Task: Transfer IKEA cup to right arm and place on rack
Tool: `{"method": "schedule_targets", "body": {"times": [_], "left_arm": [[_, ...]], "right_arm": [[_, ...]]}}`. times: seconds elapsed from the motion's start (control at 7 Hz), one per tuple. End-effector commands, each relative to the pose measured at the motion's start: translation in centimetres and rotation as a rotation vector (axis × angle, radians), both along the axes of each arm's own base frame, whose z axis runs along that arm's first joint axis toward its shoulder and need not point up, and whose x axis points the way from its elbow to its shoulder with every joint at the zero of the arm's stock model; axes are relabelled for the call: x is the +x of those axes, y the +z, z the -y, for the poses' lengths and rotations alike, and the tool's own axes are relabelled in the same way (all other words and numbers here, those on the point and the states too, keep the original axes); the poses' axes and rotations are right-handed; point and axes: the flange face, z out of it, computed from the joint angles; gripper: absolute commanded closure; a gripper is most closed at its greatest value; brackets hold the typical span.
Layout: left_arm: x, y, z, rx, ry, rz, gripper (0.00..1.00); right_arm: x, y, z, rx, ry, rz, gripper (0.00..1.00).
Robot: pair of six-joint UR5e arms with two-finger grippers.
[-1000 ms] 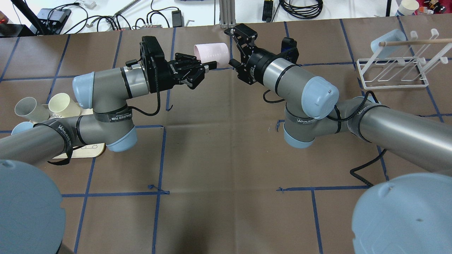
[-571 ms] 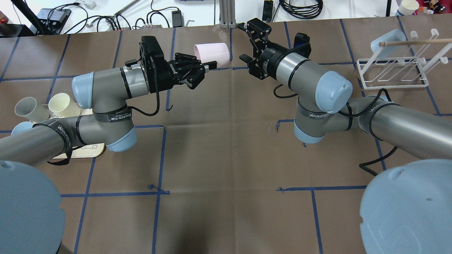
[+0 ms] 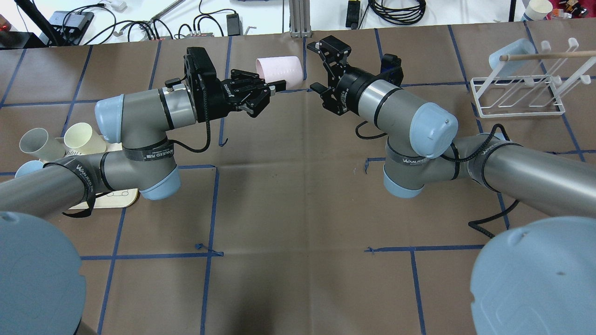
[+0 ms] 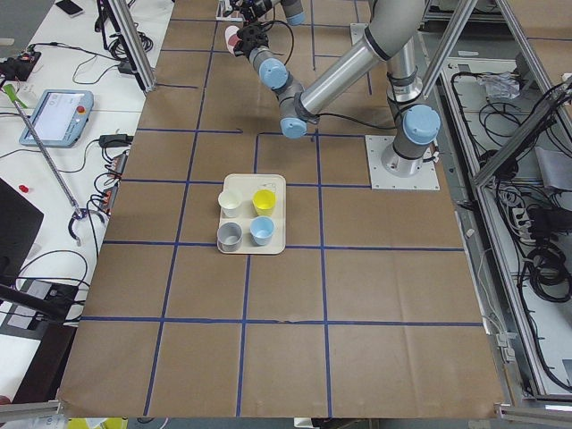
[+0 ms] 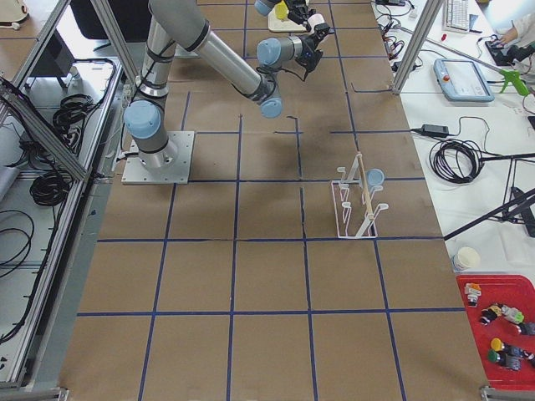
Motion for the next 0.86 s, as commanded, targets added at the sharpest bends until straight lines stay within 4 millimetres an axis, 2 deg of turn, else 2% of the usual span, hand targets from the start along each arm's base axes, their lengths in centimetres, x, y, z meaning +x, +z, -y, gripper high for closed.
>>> {"method": "schedule_targets", "body": {"times": [0.0, 0.29, 0.57, 0.71], "left_arm": [[0.0, 0.1, 0.0, -0.001, 0.0, 0.0, 1.0], [0.0, 0.1, 0.0, 0.0, 0.0, 0.0, 1.0], [0.0, 0.1, 0.0, 0.0, 0.0, 0.0, 1.0], [-0.1, 0.1, -0.1, 0.0, -0.001, 0.0, 1.0]], "right_arm": [[1.7, 0.0, -0.8, 0.005, 0.03, 0.005, 0.0], [2.6, 0.1, -1.1, 0.022, 0.047, 0.003, 0.0], [3.4, 1.7, -0.1, 0.032, 0.042, 0.046, 0.0], [4.2, 1.6, -0.1, 0.043, 0.056, 0.044, 0.0]]}}
